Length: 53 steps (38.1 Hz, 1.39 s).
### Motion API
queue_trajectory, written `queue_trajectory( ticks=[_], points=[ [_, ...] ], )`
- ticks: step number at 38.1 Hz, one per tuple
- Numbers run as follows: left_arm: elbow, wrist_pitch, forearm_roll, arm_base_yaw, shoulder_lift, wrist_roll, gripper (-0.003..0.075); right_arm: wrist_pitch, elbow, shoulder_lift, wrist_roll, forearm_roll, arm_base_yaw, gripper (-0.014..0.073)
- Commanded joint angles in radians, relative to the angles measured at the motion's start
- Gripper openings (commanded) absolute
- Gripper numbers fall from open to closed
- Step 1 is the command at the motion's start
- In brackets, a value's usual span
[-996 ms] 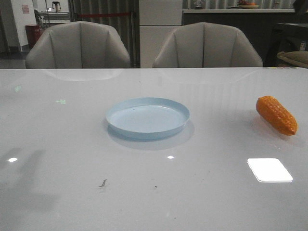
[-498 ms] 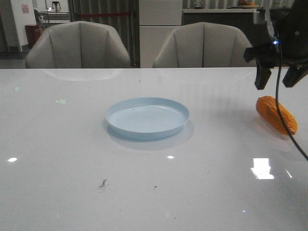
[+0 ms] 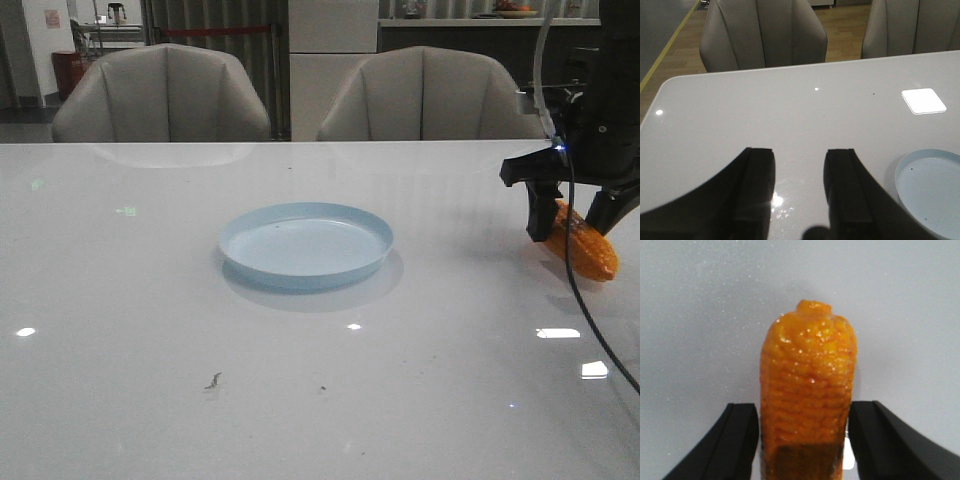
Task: Place corn on plate with both arms
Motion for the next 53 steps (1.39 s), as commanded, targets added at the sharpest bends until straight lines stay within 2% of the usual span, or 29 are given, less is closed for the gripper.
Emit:
queue_trajectory(
  ticks=[1, 7, 10, 15, 23, 34, 46, 53],
  points=[
    [-0.026, -0.086, -0.003, 0.003, -0.022, -0.003, 0.0314, -0.045, -0.034, -0.054, 0.002, -0.005, -0.008, 0.0445],
    [-0.026, -0.086, -0.003, 0.003, -0.022, -0.003, 0.0314, -0.037, -0.034, -0.04, 0.002, -0.005, -0.008, 0.0263],
    [-0.026, -0.086, -0.003, 0.003, -0.022, -0.003, 0.0314, -0.042, -0.036, -0.039, 0.002, -0.005, -0.008, 0.0211],
    [-0.026, -0.087, -0.003, 0.003, -0.022, -0.003, 0.0314, -0.032, -0.09, -0.039, 0.001, -0.003, -0.004, 0.0206],
    [-0.026, -0.094, -0.008, 0.003, -0.022, -0.003, 0.0314, 0.026, -0.282, -0.039, -0.02, -0.003, 0.034, 0.0206],
    [-0.026, -0.131, -0.04, 0.003, -0.022, -0.003, 0.0314, 0.095, -0.502, -0.039, -0.085, 0.008, 0.188, 0.0204],
    [-0.026, -0.133, -0.04, 0.003, -0.022, -0.003, 0.0314, 0.09, -0.512, -0.001, -0.085, 0.013, 0.391, 0.0204],
    [-0.026, -0.131, -0.042, 0.003, -0.022, -0.003, 0.0314, 0.064, -0.512, 0.064, -0.085, 0.013, 0.459, 0.0204]
  ],
)
